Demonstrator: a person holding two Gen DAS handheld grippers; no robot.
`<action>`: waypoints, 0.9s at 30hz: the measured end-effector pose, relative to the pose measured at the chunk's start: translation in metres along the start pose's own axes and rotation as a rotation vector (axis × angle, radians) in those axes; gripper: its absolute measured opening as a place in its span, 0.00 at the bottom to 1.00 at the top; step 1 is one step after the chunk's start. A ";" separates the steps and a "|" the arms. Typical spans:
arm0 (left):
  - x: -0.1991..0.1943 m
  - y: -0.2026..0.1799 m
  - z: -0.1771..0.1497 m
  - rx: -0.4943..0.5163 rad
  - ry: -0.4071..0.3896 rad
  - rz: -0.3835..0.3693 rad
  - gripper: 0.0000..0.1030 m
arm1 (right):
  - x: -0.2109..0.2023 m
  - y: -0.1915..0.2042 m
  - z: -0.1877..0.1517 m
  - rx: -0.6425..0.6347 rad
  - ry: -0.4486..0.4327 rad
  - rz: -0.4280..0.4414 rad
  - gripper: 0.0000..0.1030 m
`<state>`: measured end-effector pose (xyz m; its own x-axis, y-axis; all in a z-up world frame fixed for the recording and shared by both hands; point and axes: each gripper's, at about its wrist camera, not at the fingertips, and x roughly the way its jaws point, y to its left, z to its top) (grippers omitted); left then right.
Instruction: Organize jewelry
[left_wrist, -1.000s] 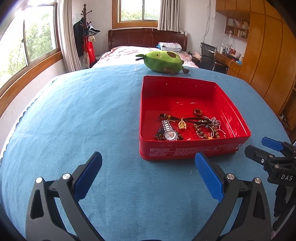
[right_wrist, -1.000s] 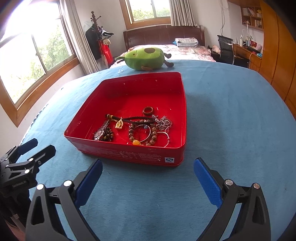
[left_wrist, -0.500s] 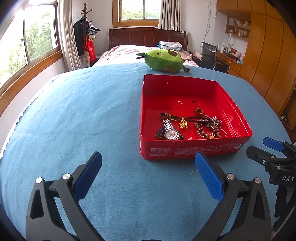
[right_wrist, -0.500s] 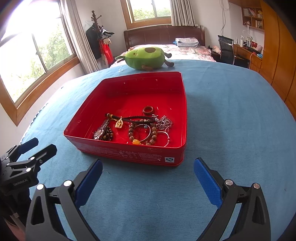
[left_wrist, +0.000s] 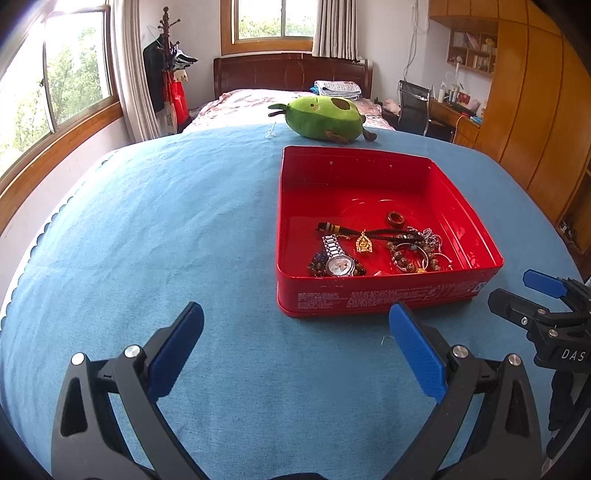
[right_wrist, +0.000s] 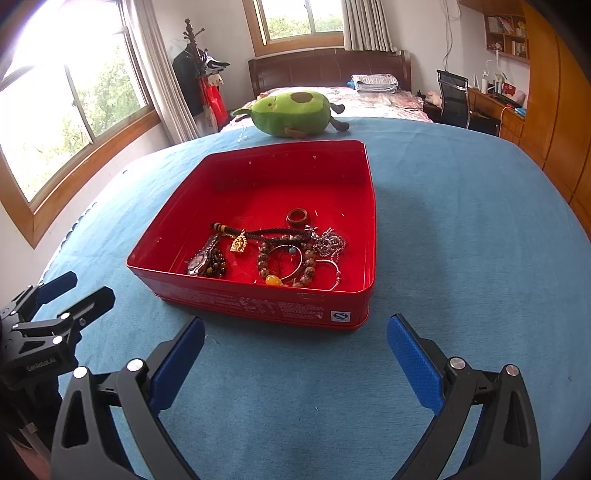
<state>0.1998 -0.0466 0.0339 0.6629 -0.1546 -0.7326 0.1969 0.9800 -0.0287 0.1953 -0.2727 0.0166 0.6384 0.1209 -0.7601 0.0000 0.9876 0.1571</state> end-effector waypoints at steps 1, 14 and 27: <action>0.000 0.000 0.000 0.000 0.000 0.001 0.97 | 0.000 0.000 0.000 -0.001 0.000 0.001 0.96; 0.000 0.000 0.000 -0.002 0.002 0.000 0.97 | 0.003 0.000 -0.002 -0.002 0.006 0.000 0.96; 0.007 0.000 -0.001 -0.001 0.008 0.014 0.97 | 0.003 0.001 -0.001 -0.002 0.005 0.000 0.96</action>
<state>0.2037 -0.0471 0.0286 0.6600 -0.1404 -0.7381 0.1872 0.9821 -0.0194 0.1960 -0.2717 0.0137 0.6342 0.1216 -0.7635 -0.0018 0.9878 0.1558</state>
